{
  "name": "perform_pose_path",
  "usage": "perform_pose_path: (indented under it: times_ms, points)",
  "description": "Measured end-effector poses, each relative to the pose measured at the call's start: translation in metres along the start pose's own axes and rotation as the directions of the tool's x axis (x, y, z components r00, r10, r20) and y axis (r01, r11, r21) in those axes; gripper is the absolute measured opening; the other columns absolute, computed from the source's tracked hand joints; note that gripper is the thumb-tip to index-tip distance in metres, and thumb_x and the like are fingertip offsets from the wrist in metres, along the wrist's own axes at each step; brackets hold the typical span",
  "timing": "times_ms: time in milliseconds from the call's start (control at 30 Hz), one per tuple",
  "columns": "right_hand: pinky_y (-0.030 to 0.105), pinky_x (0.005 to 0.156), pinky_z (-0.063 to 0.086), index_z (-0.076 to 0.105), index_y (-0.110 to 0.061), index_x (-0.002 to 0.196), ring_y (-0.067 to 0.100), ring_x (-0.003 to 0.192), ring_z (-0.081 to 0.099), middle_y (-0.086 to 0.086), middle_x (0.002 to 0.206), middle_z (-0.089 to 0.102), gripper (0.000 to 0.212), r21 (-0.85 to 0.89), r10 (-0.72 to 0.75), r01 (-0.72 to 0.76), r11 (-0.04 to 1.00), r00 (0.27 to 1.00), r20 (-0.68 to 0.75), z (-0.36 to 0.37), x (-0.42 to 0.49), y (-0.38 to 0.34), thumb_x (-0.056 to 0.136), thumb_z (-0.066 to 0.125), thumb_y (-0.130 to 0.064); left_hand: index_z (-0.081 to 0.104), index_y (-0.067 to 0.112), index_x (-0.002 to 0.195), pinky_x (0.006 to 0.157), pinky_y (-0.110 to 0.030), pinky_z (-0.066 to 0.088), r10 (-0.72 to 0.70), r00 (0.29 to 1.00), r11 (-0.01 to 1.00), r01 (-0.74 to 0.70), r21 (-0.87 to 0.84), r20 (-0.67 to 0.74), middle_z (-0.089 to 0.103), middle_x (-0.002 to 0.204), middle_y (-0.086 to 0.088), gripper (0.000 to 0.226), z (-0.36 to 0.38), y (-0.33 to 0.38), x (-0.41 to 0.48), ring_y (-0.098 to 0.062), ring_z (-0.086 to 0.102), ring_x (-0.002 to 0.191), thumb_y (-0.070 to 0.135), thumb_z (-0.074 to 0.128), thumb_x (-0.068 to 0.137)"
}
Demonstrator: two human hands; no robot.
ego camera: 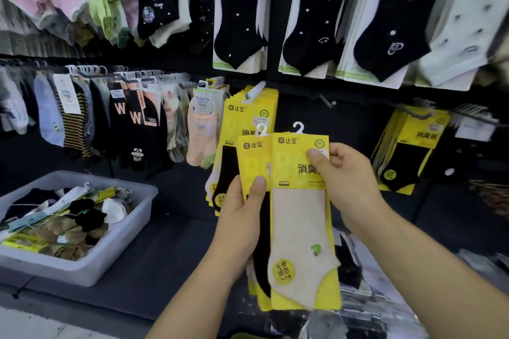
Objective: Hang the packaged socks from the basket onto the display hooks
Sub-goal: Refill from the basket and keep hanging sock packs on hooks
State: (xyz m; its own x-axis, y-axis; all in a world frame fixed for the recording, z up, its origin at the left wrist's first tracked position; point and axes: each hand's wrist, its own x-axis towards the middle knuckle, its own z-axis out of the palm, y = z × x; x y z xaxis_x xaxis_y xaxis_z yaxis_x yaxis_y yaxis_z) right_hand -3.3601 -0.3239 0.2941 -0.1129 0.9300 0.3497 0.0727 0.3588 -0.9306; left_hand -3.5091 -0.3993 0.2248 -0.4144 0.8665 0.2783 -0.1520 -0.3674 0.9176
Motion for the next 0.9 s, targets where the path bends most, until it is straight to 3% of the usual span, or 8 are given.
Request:
perform_pose_path:
  times_ms: [133, 267, 467, 567, 733, 833, 900]
  points:
    - [0.039, 0.081, 0.061, 0.071, -0.017, 0.107, 0.018, 0.088, 0.076, -0.001, 0.094, 0.079, 0.014, 0.044, 0.039, -0.034, 0.998, 0.990, -0.133, -0.029, 0.009, 0.006, 0.102, 0.059, -0.022, 0.069, 0.040, 0.115, 0.103, -0.038, 0.054, 0.039, 0.999, 0.987, -0.039, 0.153, -0.001, 0.077, 0.115, 0.022, 0.015, 0.003, -0.001, 0.004, 0.000, 0.071, 0.111, 0.037, 0.056, 0.108]
    - [0.047, 0.086, 0.060, 0.068, -0.015, 0.108, 0.025, 0.094, 0.074, 0.006, 0.100, 0.076, 0.014, 0.036, 0.044, -0.037, 0.999, 0.973, -0.229, -0.047, 0.029, 0.006, 0.103, 0.056, -0.022, 0.069, 0.044, 0.114, 0.095, -0.032, 0.054, 0.059, 0.998, 0.985, -0.057, 0.165, -0.009, 0.077, 0.115, 0.023, 0.016, -0.001, -0.001, 0.011, 0.002, 0.072, 0.109, 0.038, 0.056, 0.108]
    - [0.042, 0.082, 0.057, 0.063, -0.027, 0.098, 0.023, 0.093, 0.071, 0.003, 0.100, 0.074, 0.011, -0.078, -0.088, 0.072, 0.994, 0.970, -0.226, -0.045, 0.053, -0.003, 0.103, 0.053, -0.025, 0.067, 0.054, 0.110, 0.096, -0.033, 0.053, 0.069, 0.997, 0.965, -0.075, 0.251, 0.032, 0.076, 0.116, 0.025, 0.017, 0.001, 0.000, 0.017, 0.002, 0.070, 0.111, 0.043, 0.055, 0.107]
    - [0.038, 0.078, 0.058, 0.062, -0.030, 0.096, 0.018, 0.089, 0.072, -0.003, 0.095, 0.074, 0.012, -0.145, -0.135, 0.109, 0.983, 0.974, -0.180, -0.041, 0.057, -0.003, 0.103, 0.053, -0.027, 0.068, 0.045, 0.116, 0.098, -0.033, 0.054, 0.062, 0.998, 0.971, -0.068, 0.227, 0.032, 0.076, 0.117, 0.023, 0.016, 0.003, -0.002, 0.018, 0.001, 0.071, 0.112, 0.042, 0.056, 0.106]
    - [0.043, 0.084, 0.059, 0.064, -0.027, 0.099, 0.017, 0.091, 0.072, -0.002, 0.095, 0.075, 0.011, -0.132, -0.126, 0.108, 0.985, 0.983, -0.132, -0.037, 0.056, 0.005, 0.103, 0.055, -0.025, 0.068, 0.036, 0.120, 0.094, -0.027, 0.053, 0.060, 0.996, 0.981, -0.070, 0.183, 0.058, 0.077, 0.118, 0.020, 0.019, 0.010, -0.004, 0.018, -0.001, 0.071, 0.113, 0.036, 0.056, 0.106]
    - [0.030, 0.079, 0.057, 0.068, -0.029, 0.095, 0.004, 0.086, 0.071, -0.012, 0.089, 0.076, 0.014, -0.119, -0.117, 0.102, 0.988, 0.985, -0.126, -0.040, 0.054, 0.011, 0.103, 0.056, -0.026, 0.068, 0.034, 0.120, 0.094, -0.028, 0.054, 0.058, 0.997, 0.984, -0.067, 0.162, 0.059, 0.077, 0.118, 0.018, 0.022, 0.014, -0.004, 0.018, -0.002, 0.072, 0.112, 0.041, 0.057, 0.103]
    - [0.029, 0.083, 0.057, 0.069, -0.029, 0.095, 0.003, 0.087, 0.071, -0.011, 0.090, 0.076, 0.014, -0.124, -0.088, 0.072, 0.990, 0.988, -0.129, -0.043, 0.052, 0.016, 0.102, 0.058, -0.026, 0.069, 0.034, 0.118, 0.094, -0.031, 0.055, 0.083, 0.996, 0.987, -0.086, 0.136, 0.027, 0.078, 0.116, 0.017, 0.026, 0.015, -0.004, 0.017, -0.004, 0.073, 0.111, 0.046, 0.059, 0.099]
